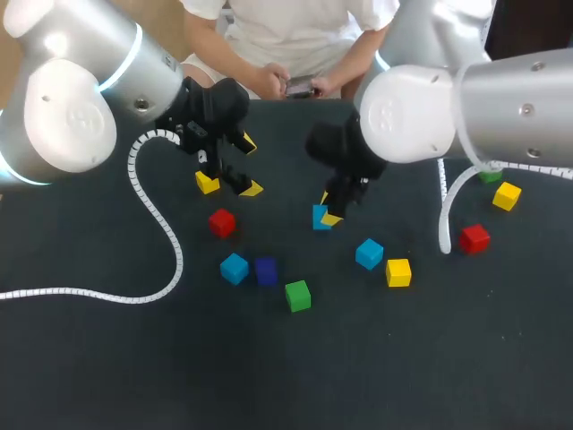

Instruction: Place the blue cubes, place green cubes on the blue cubes, place the yellow cubes on the green cubes, then place the red cubes on the yellow cubes, and place purple cube on the red cubes.

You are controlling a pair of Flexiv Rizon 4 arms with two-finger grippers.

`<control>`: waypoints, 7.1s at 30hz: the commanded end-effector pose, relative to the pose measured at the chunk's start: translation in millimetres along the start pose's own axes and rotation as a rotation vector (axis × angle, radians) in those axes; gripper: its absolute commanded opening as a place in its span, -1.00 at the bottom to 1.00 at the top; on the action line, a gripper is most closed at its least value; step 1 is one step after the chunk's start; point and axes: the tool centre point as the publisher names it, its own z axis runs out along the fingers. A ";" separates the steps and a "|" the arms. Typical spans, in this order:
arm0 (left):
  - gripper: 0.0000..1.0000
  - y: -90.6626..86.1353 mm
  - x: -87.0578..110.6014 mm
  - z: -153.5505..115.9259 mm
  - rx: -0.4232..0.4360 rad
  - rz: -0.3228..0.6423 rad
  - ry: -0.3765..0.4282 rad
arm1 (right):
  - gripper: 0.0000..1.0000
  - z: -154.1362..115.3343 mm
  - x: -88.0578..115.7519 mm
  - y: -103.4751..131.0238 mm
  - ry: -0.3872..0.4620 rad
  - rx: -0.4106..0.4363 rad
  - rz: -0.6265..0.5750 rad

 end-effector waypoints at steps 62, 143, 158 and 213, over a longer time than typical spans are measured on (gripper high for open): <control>1.00 0.5 0.6 0.0 0.001 0.001 -0.001 | -1.00 2.2 0.7 -16.7 0.013 0.046 -0.028; 1.00 0.5 0.6 0.0 0.001 0.001 -0.001 | 1.00 -37.9 11.4 -12.2 -0.035 0.040 -0.009; 1.00 0.5 0.6 0.0 0.001 0.001 -0.001 | 1.00 -70.0 26.8 12.5 -0.081 -0.016 -0.131; 1.00 0.5 0.6 0.0 0.001 0.001 -0.001 | 1.00 -69.7 41.3 62.4 0.047 -0.084 -0.292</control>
